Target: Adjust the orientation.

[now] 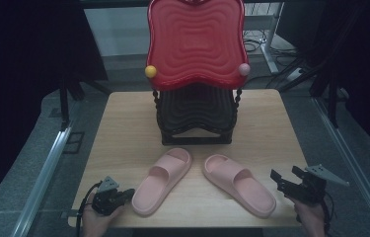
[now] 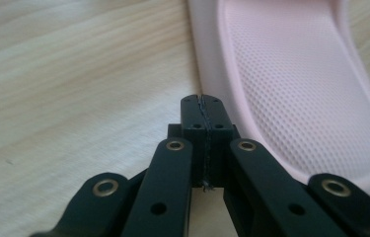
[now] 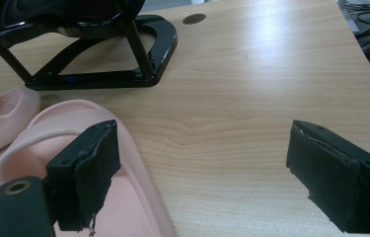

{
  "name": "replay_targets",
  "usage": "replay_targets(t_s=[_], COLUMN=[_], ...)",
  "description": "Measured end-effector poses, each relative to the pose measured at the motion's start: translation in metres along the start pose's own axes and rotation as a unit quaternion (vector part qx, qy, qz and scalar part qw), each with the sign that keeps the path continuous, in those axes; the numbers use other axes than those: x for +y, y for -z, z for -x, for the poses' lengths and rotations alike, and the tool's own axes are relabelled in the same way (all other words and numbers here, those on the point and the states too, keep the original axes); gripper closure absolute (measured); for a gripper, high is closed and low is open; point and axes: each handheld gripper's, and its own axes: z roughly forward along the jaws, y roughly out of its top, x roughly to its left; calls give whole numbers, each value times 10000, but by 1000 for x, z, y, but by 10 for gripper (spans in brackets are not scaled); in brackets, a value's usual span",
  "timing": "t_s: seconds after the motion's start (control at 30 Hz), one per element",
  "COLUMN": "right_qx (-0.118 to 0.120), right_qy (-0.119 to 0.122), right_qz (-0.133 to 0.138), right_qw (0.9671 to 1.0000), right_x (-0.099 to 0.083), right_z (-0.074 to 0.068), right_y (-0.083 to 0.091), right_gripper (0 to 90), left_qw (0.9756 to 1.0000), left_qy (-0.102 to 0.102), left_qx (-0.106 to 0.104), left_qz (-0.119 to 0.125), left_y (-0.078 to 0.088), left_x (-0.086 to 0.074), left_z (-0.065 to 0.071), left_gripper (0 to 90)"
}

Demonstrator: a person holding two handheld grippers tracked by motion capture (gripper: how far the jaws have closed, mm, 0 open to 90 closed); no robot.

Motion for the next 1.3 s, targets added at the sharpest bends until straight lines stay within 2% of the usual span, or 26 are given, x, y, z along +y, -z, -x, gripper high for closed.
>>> replay_targets(t_s=[0.13, 0.2, 0.33, 0.5, 0.77, 1.03, 1.3], right_qx=[-29, -16, 22, 60, 133, 141, 113], right_qy=[-55, -18, -14, 3, 47, 64, 74], right_qz=[-25, -29, -60, -133, -223, -234, -244], right_qw=[10000, 10000, 10000, 9999, 9997, 9996, 9996], right_x=[0, 0, -1, -5, -7, -7, -8], right_z=[-2, -5, -8, -13, -16, -17, -17], right_y=[2, 2, 3, 2, -1, -1, -2], right_gripper=[129, 129, 129, 129, 130, 130, 130], left_qw=[9996, 9993, 9984, 9976, 9944, 9906, 9898], left_qy=[-120, -247, -351, -366, -644, -840, -827], left_qx=[-212, -202, -336, -465, -677, -974, -1108], left_qz=[-125, -198, -287, -352, -497, -465, -339], left_y=[1, 2, 0, -8, -16, -38, -52], left_x=[2, 4, 8, 9, 19, 33, 39], left_z=[11, 17, 25, 34, 53, 79, 90], left_gripper=[899, 899, 899, 899, 899, 898, 898])
